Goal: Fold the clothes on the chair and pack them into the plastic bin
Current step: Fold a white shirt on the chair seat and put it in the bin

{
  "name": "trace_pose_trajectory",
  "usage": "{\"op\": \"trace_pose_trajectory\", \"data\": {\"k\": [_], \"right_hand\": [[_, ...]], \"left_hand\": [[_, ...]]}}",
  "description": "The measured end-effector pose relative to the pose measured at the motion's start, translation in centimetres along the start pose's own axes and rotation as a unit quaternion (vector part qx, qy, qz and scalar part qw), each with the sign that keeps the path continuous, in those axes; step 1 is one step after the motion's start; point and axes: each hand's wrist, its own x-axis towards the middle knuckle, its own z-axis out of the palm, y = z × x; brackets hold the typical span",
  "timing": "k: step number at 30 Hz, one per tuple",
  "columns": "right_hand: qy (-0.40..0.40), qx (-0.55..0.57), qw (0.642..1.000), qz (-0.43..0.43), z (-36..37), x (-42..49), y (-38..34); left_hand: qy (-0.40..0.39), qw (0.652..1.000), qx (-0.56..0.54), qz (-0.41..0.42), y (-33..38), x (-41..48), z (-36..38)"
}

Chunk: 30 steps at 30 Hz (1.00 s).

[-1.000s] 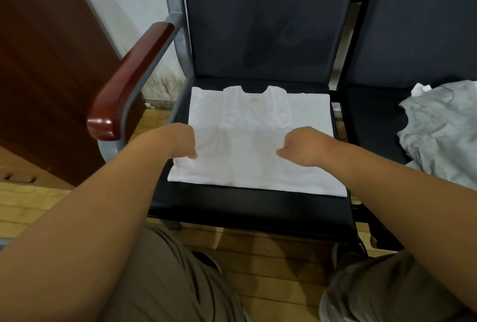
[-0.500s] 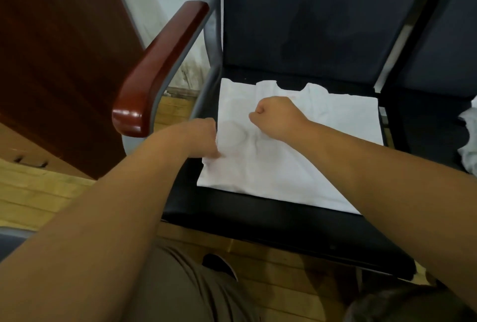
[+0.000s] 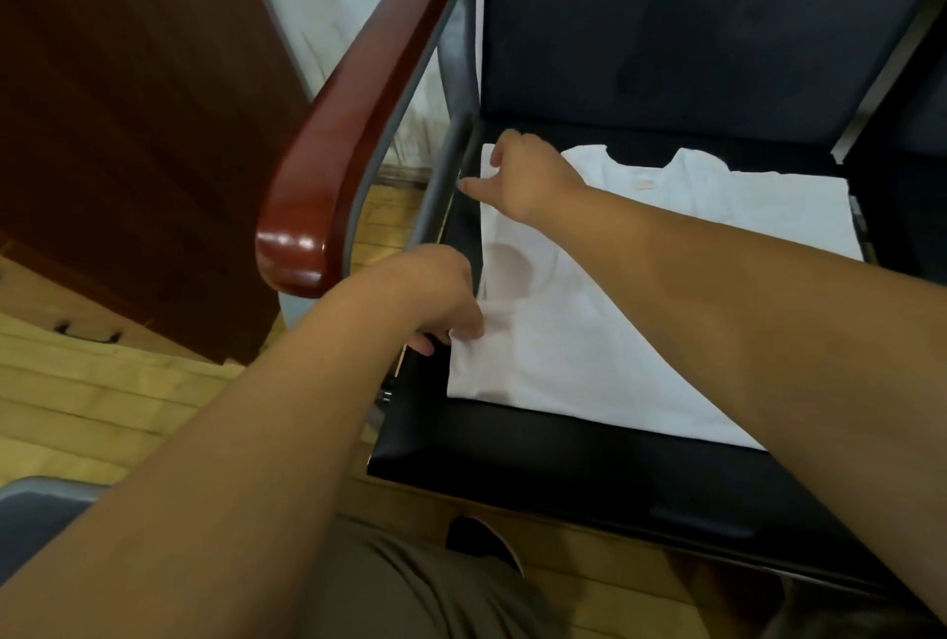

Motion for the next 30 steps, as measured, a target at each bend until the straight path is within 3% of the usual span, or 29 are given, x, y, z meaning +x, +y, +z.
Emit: {"op": "trace_pose_trajectory", "data": {"k": [6, 11, 15, 20, 21, 25, 30], "right_hand": [[-0.022, -0.098, 0.995, -0.007, 1.1, 1.6, -1.0], [-0.029, -0.170, 0.983, -0.055, 1.0, 1.8, -1.5], [-0.029, -0.241, 0.964, -0.106, 0.0, 1.8, -1.6], [-0.016, -0.175, 0.980, -0.087, -2.8, -0.2, -0.1], [-0.012, -0.120, 0.990, -0.069, -3.5, -0.6, 0.3], [0.056, -0.036, 0.996, -0.053, -6.7, -0.9, 2.6], [0.085, -0.023, 0.996, -0.030, -10.0, -2.3, 6.6]], "left_hand": [[-0.058, 0.996, -0.055, -0.039, -0.4, 0.0, -0.1], [-0.044, 0.998, 0.006, -0.042, 0.6, 0.4, 1.1], [-0.018, 0.999, -0.012, -0.037, 1.0, 0.4, 1.4], [-0.006, 0.997, -0.082, 0.000, 1.4, -1.4, 0.8], [-0.008, 0.996, -0.094, 0.010, 1.6, -2.0, 0.7], [-0.012, 0.990, -0.127, 0.059, 3.0, -4.3, 1.1], [-0.028, 0.981, -0.151, 0.120, 6.3, -6.0, 2.8]]}}
